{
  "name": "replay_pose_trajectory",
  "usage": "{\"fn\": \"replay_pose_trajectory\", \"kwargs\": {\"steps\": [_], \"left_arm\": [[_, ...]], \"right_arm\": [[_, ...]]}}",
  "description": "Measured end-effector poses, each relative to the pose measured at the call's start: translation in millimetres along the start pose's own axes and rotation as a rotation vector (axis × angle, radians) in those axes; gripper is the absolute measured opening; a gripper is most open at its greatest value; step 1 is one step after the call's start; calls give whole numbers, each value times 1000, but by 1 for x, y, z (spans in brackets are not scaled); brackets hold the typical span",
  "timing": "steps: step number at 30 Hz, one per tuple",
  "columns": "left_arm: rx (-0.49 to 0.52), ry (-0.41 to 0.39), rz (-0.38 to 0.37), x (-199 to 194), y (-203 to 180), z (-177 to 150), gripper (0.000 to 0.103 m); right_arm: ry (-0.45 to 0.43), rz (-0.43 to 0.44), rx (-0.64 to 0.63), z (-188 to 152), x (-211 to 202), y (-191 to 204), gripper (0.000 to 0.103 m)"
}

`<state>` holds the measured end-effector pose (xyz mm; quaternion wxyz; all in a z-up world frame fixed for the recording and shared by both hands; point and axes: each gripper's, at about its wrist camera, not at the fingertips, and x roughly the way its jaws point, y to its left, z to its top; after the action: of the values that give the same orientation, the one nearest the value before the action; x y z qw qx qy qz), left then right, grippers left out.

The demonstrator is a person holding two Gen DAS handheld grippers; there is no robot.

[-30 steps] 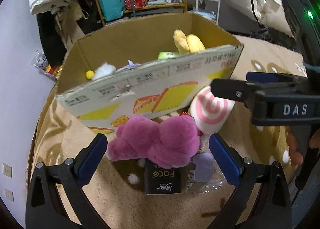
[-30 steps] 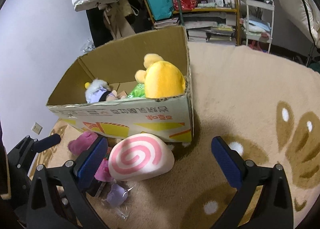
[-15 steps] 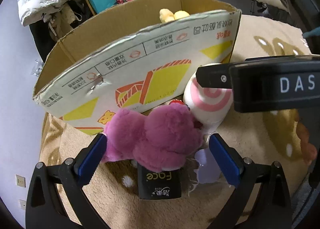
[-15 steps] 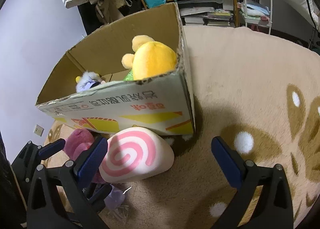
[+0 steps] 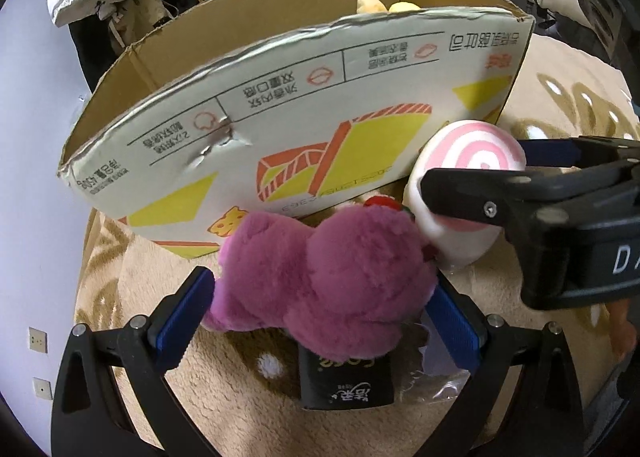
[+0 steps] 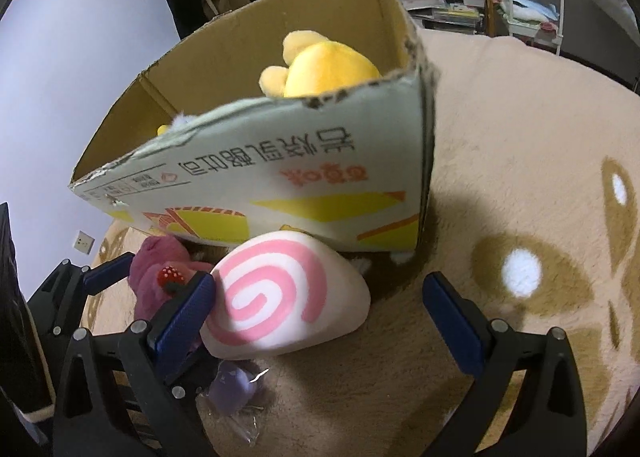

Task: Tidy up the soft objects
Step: 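Lower left tool to pink plush bear while right tool lowers to pink-swirl squishy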

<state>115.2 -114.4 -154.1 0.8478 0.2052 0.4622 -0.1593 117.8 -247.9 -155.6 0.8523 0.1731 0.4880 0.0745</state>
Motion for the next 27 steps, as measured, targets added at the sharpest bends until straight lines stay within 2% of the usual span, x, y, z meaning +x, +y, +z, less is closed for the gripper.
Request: {"fn": "replay_pose_trajectory", "kwargs": {"steps": [4,7,9,13,21,23,24,27], "left_arm": [[-5,17,-10,7,4,1,99],[-47,38,-54,14,14,4,96],[-78,45,-53,15,19,4,92],[-129,62,-70,20,31,6,92],[-143,61,-89,19,39,7,89],[-151,61,-95,18,44,7,89],[-151,60,-95,18,45,8,89],[-148,59,-89,10,40,0,89]], "right_arm": [[5,3,8,0,3,-2,103],[7,-6,-4,1,5,-1,103],[8,-8,-5,2,5,-1,103],[6,2,8,3,6,-1,103],[12,-7,0,3,7,-2,103],[12,-8,-2,2,7,1,99],[12,-1,0,1,7,3,93],[16,57,4,1,5,7,65]]}}
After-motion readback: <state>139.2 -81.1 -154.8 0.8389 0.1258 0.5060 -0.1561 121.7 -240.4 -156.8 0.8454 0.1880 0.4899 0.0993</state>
